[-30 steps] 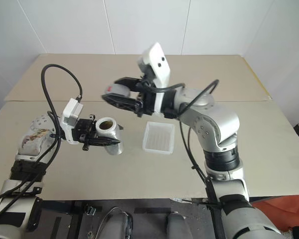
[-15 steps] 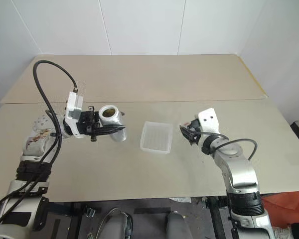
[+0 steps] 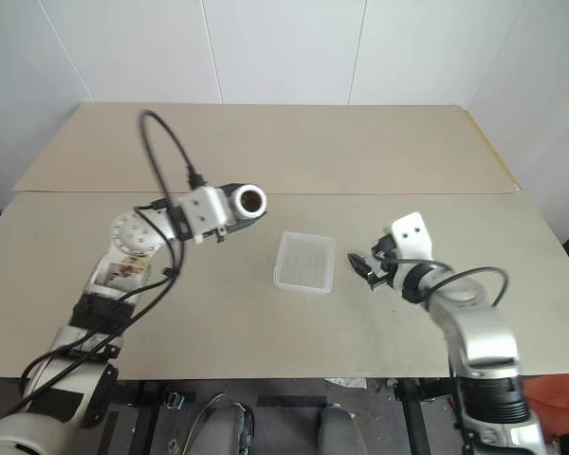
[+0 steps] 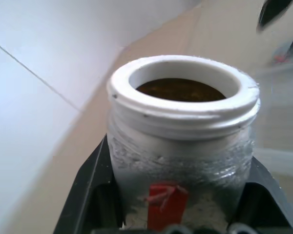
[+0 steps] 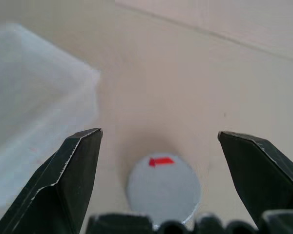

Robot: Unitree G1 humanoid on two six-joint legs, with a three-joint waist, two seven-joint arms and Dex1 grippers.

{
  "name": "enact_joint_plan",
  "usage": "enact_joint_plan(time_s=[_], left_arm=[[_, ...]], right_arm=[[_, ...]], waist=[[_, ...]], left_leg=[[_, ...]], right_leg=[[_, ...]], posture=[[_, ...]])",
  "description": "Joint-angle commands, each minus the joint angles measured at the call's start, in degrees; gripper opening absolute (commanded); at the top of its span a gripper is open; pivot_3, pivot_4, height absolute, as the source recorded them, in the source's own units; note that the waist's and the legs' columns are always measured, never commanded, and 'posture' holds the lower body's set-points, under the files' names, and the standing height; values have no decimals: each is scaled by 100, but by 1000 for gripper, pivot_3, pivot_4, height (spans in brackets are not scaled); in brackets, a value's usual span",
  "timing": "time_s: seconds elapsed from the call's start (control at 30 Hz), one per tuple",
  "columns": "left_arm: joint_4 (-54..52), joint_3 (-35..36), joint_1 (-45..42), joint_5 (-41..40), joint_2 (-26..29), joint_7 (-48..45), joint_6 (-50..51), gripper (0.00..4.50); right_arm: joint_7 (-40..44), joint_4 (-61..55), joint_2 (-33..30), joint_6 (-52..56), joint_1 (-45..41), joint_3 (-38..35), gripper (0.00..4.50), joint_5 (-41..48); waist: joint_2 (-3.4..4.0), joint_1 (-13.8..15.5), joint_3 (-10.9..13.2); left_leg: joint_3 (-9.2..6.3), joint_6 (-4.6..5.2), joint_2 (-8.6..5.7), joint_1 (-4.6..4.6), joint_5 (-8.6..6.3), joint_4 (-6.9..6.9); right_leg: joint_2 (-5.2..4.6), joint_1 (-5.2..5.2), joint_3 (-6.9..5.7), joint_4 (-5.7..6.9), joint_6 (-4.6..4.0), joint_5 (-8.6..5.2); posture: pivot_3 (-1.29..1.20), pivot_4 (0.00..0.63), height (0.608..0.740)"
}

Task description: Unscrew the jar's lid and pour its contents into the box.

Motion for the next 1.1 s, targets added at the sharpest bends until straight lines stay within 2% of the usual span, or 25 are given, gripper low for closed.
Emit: enact_joint_plan(time_s=[0.03, 0.07, 0.17, 0.23, 0.37, 0.53, 0.73, 1.1], left_arm=[[473, -924, -889, 2624, 337, 2526, -1599, 1977], [582, -1378, -1216, 3548, 473, 3466, -1740, 1977], [918, -2859, -2114, 6017, 608, 6216, -1152, 1977], [1224, -3467, -2442, 6775, 446, 7183, -753, 1977], [1803, -4163, -2652, 7470, 128, 7929, -152, 1977], [2106, -4435, -2664, 7627, -44, 8118, 333, 1977], [2302, -4403, -2742, 7443, -125, 8118, 326, 1977], [2107, -3883, -2756, 6344, 69, 7645, -198, 1977]], right_arm=[[731, -640, -591, 1444, -678, -261, 4485, 1237], [935, -698, -753, 1615, -804, -230, 4485, 1476], [1389, -799, -1127, 1620, -990, -22, 4485, 1767], [1463, -738, -1179, 1619, -1111, 44, 4485, 1854], [1467, -755, -1171, 1549, -1253, 35, 4485, 1969], [1328, -899, -1085, 1584, -1257, -223, 4485, 2239], [1140, -1089, -1068, 1534, -1087, -299, 4485, 2432], [1249, -960, -1137, 1196, -1068, -85, 4485, 2301]], waist=[[-1, 4, 0], [-1, 15, 0], [-3, 72, 0], [-3, 76, 0], [-3, 75, 0], [-3, 68, 0], [-3, 99, 0], [-3, 64, 0]], left_leg=[[0, 0, 0, 0, 0, 0], [0, 0, 0, 0, 0, -2], [-3, 1, -1, -5, -1, -6], [0, 1, -6, -12, -1, -1], [4, 1, -11, -20, -1, 2], [4, 1, -9, -25, -1, 2], [3, 0, -10, -24, -1, 7], [3, 0, -12, -25, -1, 7]], right_leg=[[0, -1, 0, 1, 0, 1], [1, -2, 0, 0, -1, 1], [0, -1, -3, -7, 2, 0], [-5, -2, -2, -10, 10, 1], [-11, -14, -2, -3, 15, 1], [-9, -23, -1, 1, 14, 2], [-14, -15, -7, 1, 14, 2], [-17, -16, -7, 1, 14, 2]], posture=[[0, 150, 740], [0, 150, 740], [0, 150, 740], [0, 150, 740], [0, 150, 740], [0, 150, 740], [0, 150, 740], [0, 150, 740]])
